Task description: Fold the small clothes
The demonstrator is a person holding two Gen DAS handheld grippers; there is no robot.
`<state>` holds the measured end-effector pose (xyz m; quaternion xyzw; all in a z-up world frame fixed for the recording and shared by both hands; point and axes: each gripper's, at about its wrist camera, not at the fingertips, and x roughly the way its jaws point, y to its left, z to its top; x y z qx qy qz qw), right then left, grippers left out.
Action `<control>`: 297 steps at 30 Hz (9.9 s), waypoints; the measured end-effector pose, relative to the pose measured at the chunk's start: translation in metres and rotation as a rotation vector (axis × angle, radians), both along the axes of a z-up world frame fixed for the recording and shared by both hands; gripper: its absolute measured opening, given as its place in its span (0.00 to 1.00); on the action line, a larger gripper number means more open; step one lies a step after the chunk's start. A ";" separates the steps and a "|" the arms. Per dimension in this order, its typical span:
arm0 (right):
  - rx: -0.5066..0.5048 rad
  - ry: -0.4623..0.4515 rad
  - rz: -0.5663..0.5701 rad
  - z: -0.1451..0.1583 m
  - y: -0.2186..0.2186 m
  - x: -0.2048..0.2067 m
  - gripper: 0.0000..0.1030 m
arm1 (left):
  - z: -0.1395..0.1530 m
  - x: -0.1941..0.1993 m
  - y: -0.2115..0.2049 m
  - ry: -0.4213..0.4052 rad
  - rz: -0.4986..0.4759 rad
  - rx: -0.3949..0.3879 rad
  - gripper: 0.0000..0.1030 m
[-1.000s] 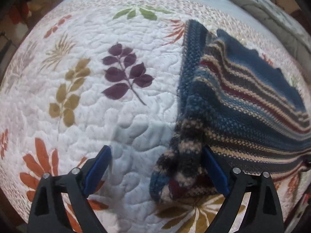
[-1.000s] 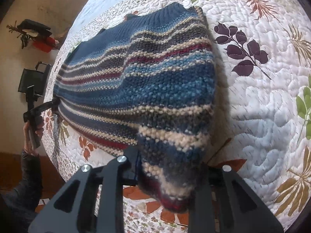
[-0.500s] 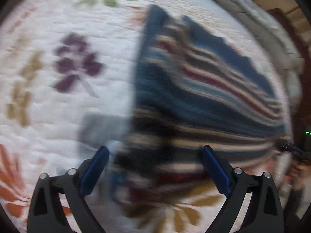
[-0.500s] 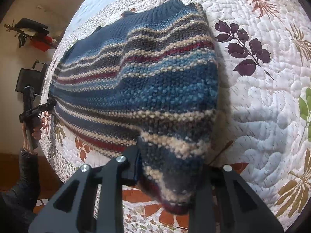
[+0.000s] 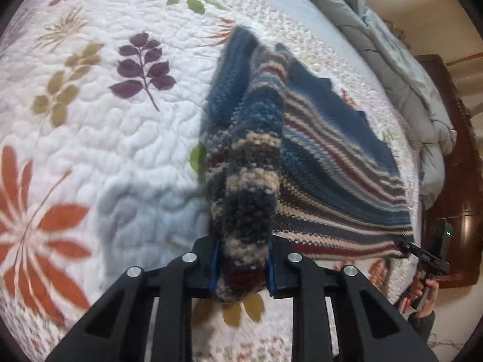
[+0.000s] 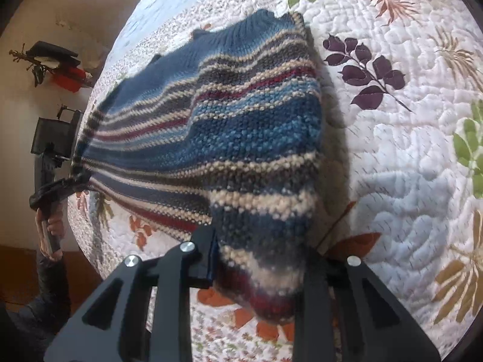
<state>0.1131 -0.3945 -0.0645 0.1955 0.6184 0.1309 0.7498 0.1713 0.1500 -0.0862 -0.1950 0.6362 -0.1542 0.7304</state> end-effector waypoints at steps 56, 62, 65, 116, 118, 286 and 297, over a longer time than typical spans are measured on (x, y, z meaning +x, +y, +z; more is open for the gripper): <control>-0.278 -0.226 -0.107 0.118 0.089 -0.174 0.69 | 0.098 -0.193 -0.079 -0.275 0.001 0.399 0.71; -0.320 -0.235 -0.098 0.096 0.089 -0.126 0.71 | 0.089 -0.159 -0.092 -0.288 0.003 0.372 0.79; -0.310 -0.239 -0.098 0.080 0.089 -0.100 0.73 | 0.075 -0.134 -0.090 -0.277 -0.001 0.396 0.80; -0.299 -0.317 0.001 0.001 0.136 -0.050 0.84 | -0.028 -0.032 -0.010 -0.029 0.040 -0.008 0.23; -0.288 -0.319 0.001 0.004 0.135 -0.051 0.84 | -0.016 -0.031 -0.010 -0.042 0.071 -0.020 0.21; -0.267 -0.049 -0.123 0.020 0.003 -0.116 0.26 | -0.032 -0.084 -0.281 -0.060 -0.385 0.043 0.93; -0.214 -0.036 -0.133 0.007 -0.003 -0.119 0.21 | -0.038 -0.082 -0.277 0.002 -0.308 -0.177 0.25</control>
